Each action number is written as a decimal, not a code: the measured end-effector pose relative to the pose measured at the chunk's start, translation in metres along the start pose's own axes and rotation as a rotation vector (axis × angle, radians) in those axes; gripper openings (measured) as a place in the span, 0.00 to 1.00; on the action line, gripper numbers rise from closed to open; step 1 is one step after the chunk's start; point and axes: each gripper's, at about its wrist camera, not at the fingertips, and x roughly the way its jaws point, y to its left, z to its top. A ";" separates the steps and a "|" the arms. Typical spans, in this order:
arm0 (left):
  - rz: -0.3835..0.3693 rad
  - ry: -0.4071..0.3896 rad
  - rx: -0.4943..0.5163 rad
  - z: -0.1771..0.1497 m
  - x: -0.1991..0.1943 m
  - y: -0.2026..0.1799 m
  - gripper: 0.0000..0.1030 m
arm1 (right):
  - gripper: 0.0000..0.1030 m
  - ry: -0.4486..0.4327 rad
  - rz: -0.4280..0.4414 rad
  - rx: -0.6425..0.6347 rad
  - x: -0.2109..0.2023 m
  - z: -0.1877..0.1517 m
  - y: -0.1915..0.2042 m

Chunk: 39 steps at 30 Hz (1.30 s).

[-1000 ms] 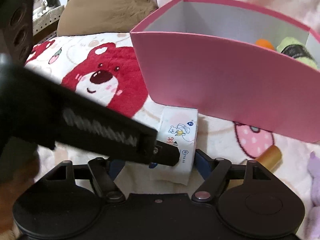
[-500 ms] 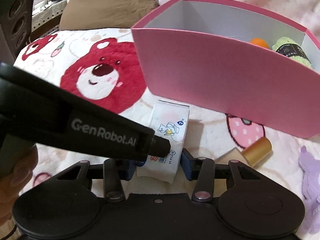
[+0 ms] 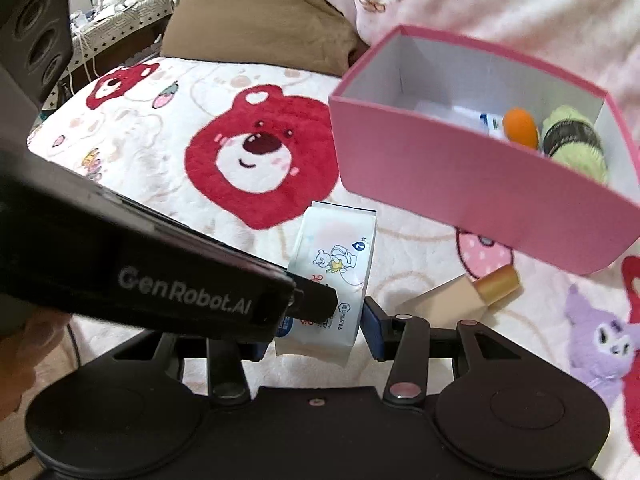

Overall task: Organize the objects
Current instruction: 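Lift the tissue packet with the left gripper and carry it over the box, then lower the tissue packet into the box, open the left gripper and withdraw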

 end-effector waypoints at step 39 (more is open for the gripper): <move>0.023 -0.087 0.001 0.190 0.015 -0.036 0.24 | 0.49 -0.093 0.066 0.158 0.005 0.150 -0.110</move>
